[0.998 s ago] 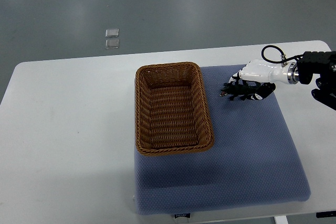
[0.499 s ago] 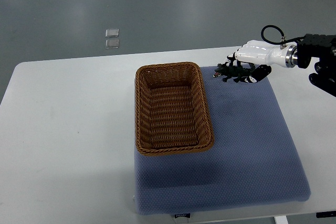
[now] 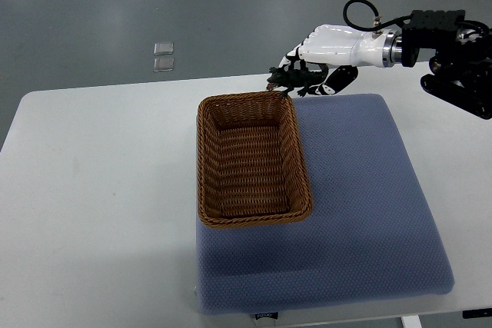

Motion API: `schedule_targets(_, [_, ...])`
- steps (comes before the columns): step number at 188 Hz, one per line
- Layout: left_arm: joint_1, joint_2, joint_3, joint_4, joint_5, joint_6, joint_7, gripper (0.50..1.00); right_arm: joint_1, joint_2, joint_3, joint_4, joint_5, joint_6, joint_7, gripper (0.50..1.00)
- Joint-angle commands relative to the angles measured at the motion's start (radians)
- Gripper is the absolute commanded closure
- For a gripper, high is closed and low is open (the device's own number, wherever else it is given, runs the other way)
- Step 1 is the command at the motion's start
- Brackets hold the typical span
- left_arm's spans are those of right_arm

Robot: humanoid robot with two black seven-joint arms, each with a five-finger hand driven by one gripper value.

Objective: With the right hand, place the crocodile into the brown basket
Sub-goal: 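Lift the crocodile with the right hand toward the basket, then lower the crocodile into the brown woven basket and open the right hand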

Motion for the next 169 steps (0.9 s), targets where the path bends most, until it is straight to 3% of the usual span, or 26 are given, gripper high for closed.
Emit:
schedule_targets(1, [0.000,0.000,0.000,0.000,0.000,0.000,0.000,0.500,0.009,0.063,-0.007,0.015,-0.012,0.001,0.000,1.000])
schedule_targets(49, [0.000,0.000,0.000,0.000,0.000,0.000,0.000,0.500,0.002,0.190,-0.031,-0.002,-0.052,0.010,0.000,1.000])
schedule_targets(106, [0.000,0.000,0.000,0.000,0.000,0.000,0.000,0.500,-0.054,0.204,-0.060,-0.060,-0.052,0.005,0.000,0.991])
schedule_targets(133, [0.000,0.000,0.000,0.000,0.000,0.000,0.000,0.500,-0.079,0.204,-0.056,-0.065,-0.049,-0.001,0.000,0.873])
schedule_targets(137, [0.000,0.000,0.000,0.000,0.000,0.000,0.000,0.500,-0.079,0.204,-0.054,-0.065,-0.048,-0.001,0.000,0.832])
schedule_targets(144, [0.000,0.000,0.000,0.000,0.000,0.000,0.000,0.500,-0.080,0.204,-0.053,-0.065,-0.040,-0.001,0.000,0.706])
schedule_targets(150, [0.000,0.000,0.000,0.000,0.000,0.000,0.000,0.500,-0.080,0.204,-0.054,-0.065,-0.038,-0.001,0.000,0.634])
schedule_targets(169, [0.000,0.000,0.000,0.000,0.000,0.000,0.000,0.500,-0.087,0.204,-0.053,-0.064,-0.032,0.001,0.000,0.572])
